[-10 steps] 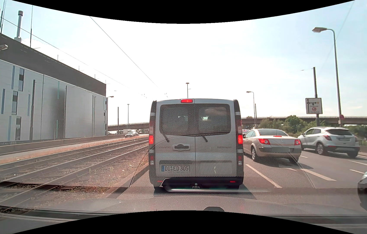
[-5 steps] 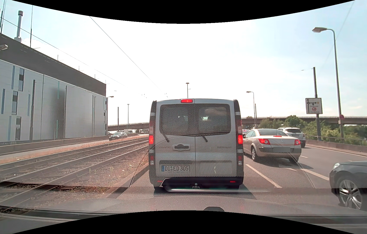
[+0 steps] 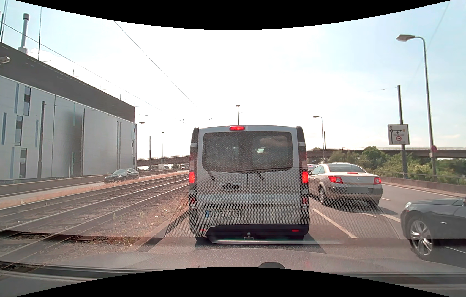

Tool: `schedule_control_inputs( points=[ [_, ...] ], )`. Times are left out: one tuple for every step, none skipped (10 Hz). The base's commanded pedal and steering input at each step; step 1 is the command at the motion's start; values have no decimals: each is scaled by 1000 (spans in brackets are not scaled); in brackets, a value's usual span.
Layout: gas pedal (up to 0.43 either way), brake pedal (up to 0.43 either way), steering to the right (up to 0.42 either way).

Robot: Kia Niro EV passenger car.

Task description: Follow the waypoints while adhering to traffic rules and regulations

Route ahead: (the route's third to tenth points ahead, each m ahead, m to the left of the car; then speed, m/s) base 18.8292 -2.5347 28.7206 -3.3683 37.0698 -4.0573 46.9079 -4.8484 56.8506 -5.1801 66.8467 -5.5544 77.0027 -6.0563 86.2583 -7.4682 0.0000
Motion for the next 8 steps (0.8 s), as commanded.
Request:
schedule_control_inputs(
  points=[
    [0,299,-14],
    [0,299,-14],
    [0,299,-14],
    [0,299,-14],
    [0,299,-14],
    [0,299,-14],
    [0,299,-14],
    [0,299,-14]
  ],
)
